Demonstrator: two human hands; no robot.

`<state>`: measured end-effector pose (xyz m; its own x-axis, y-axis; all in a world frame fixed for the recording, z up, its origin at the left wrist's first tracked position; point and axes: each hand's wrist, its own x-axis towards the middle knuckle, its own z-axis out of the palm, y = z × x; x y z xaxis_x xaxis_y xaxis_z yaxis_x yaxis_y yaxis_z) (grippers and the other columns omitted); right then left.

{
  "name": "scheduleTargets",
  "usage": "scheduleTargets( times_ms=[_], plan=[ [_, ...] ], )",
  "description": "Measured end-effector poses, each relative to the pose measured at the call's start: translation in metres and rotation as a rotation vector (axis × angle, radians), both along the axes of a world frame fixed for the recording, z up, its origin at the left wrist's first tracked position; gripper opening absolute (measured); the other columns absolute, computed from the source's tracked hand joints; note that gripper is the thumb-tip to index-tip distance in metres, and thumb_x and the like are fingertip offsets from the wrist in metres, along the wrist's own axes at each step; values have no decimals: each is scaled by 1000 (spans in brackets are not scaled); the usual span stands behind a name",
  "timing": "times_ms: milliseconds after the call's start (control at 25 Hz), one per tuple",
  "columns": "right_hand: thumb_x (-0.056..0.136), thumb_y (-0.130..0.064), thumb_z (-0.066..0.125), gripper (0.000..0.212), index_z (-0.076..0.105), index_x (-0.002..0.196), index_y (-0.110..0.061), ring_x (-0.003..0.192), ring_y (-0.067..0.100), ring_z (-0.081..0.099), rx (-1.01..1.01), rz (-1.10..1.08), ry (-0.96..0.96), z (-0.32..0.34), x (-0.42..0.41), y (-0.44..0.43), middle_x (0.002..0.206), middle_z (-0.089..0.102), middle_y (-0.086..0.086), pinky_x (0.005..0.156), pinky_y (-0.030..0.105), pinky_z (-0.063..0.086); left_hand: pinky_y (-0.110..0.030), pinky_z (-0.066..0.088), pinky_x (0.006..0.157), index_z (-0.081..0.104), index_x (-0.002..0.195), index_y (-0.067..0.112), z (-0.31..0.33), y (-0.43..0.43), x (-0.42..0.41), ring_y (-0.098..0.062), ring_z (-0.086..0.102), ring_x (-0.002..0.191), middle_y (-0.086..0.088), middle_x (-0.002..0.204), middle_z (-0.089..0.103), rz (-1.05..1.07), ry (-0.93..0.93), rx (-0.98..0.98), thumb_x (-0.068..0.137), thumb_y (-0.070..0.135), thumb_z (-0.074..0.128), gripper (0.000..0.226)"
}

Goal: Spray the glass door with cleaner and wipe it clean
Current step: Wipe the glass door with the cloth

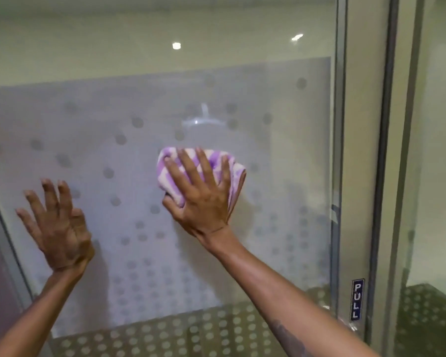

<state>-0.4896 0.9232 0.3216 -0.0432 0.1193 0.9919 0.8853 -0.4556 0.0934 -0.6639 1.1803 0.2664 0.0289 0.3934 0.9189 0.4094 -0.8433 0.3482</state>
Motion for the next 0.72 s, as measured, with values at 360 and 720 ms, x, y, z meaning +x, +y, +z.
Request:
scheduleTargets(
  times_ms=[360,720],
  plan=[
    [102,-49,46,55,50,153,-28,153,25,38,-404,-95,-345,-164,71,-77,159,48,1,125,63,18,-65,-3,125,19,166,14,6,-22,-5,-45,8,160,-7,174,13,-13,12,64,111,47,10,64],
    [83,-42,61,65,58,146,-27,145,29,50,229,-176,152,13,88,-85,153,56,1,120,65,28,-47,-13,129,24,165,14,12,-38,-5,-30,0,162,-1,174,14,20,15,72,111,46,13,63]
  ],
)
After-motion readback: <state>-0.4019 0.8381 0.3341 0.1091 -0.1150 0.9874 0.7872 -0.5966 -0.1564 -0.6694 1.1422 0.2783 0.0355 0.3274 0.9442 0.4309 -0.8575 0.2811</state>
